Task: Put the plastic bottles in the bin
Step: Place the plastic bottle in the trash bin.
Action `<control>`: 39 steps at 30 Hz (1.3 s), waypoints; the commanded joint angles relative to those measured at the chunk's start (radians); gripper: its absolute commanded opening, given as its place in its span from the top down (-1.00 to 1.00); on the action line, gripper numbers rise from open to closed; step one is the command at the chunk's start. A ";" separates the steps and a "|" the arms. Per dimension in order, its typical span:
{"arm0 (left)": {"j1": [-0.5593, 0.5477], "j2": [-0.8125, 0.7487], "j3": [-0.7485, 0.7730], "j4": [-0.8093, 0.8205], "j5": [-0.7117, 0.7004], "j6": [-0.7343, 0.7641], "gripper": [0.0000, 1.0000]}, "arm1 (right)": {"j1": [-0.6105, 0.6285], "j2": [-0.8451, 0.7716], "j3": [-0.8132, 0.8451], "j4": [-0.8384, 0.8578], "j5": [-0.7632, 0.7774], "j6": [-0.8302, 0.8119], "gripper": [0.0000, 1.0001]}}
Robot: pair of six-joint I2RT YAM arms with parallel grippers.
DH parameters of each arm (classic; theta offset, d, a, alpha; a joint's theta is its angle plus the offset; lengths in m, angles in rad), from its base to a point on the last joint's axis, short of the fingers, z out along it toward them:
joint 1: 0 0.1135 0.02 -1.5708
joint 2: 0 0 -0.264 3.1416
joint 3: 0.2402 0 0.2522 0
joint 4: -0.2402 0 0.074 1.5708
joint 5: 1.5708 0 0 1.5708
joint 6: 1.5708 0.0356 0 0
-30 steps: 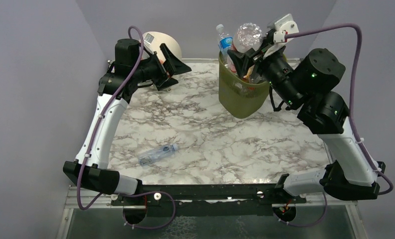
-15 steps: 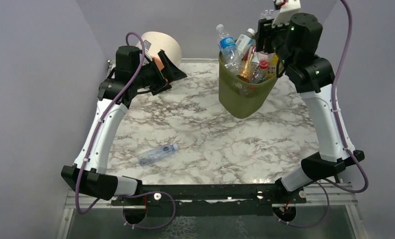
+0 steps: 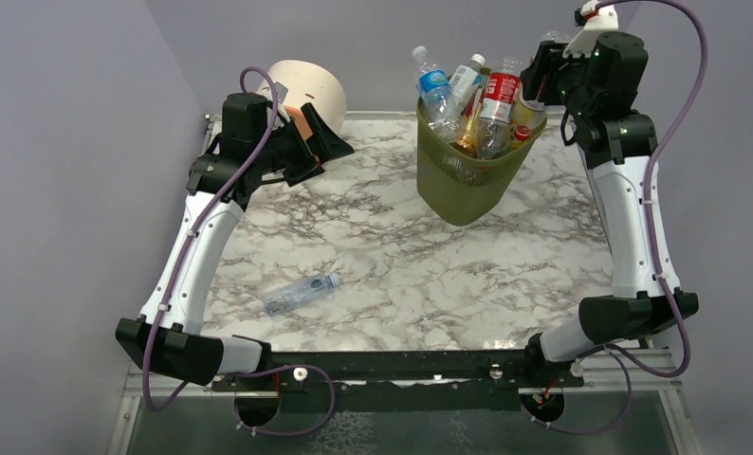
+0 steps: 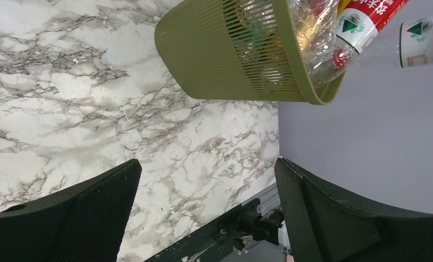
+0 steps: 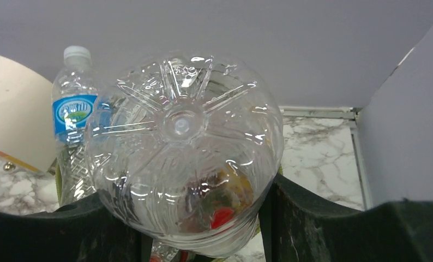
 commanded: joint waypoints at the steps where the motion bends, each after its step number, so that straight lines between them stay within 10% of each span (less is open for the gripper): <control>1: -0.003 -0.028 -0.017 0.017 -0.022 0.019 -0.98 | -0.028 -0.045 -0.104 0.141 -0.110 0.049 -0.01; 24: -0.003 -0.055 -0.067 0.029 -0.029 0.010 -0.98 | -0.031 -0.129 -0.389 0.205 -0.121 0.086 -0.01; 39: -0.004 -0.067 -0.073 0.032 -0.030 0.005 -0.97 | -0.032 -0.127 -0.187 0.022 -0.005 0.086 -0.98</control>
